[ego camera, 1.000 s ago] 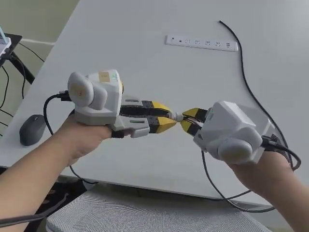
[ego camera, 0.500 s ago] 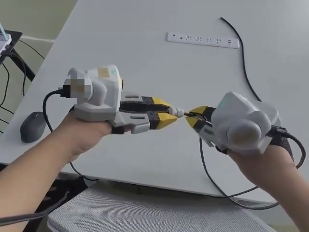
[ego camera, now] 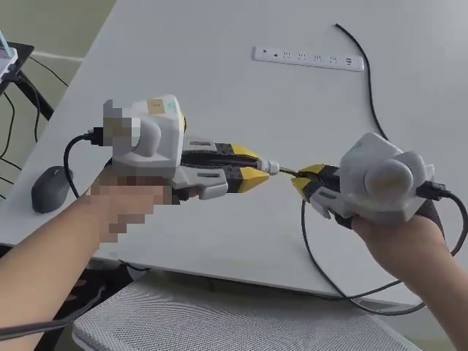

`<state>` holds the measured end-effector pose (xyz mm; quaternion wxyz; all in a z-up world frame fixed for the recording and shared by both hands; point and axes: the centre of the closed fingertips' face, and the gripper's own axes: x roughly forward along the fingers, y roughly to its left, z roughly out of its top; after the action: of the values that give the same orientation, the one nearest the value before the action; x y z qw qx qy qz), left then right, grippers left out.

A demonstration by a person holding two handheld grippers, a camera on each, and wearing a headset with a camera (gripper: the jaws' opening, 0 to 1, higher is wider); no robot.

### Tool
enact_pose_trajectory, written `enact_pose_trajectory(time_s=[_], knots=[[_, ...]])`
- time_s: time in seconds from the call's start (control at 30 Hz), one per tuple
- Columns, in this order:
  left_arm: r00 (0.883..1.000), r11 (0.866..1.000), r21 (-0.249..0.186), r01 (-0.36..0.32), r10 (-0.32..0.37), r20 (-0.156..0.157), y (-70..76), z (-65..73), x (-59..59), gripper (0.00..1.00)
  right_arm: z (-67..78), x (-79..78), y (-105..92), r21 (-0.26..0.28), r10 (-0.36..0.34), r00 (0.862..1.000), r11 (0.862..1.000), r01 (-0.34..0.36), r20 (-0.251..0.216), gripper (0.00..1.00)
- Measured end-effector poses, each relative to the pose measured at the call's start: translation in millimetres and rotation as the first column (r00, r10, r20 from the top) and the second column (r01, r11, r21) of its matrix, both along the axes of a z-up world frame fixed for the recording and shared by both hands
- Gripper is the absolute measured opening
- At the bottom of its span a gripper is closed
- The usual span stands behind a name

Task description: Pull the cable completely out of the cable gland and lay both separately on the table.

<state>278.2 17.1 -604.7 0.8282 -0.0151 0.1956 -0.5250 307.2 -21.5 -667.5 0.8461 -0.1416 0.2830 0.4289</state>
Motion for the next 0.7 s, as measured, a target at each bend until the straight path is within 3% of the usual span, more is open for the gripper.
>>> enact_pose_trajectory(time_s=[0.33, 0.43, 0.5, 0.7], knots=[[1.000, 1.000, -0.006, -0.002, 0.002, 0.000, -0.5, 2.1, 0.7, 0.15, -19.1, 1.5, -19.1, 0.033, -0.084, 0.992, 0.996, 0.088, -0.091, 0.01], [1.000, 1.000, 0.000, -0.001, 0.001, -0.002, -1.2, 0.4, -0.1, 0.15, -27.7, -2.5, -23.6, 0.042, -0.113, 0.983, 0.992, 0.120, -0.145, 0.01], [1.000, 1.000, 0.003, 0.001, -0.001, -0.006, -1.4, -1.9, -0.8, 0.15, -27.5, -4.1, -23.6, 0.073, -0.132, 0.977, 0.987, 0.146, -0.168, 0.01], [1.000, 1.000, 0.000, 0.000, 0.000, -0.008, -1.4, -2.4, -1.6, 0.15, -31.2, -4.7, -24.6, 0.081, -0.152, 0.968, 0.982, 0.171, -0.201, 0.01]])
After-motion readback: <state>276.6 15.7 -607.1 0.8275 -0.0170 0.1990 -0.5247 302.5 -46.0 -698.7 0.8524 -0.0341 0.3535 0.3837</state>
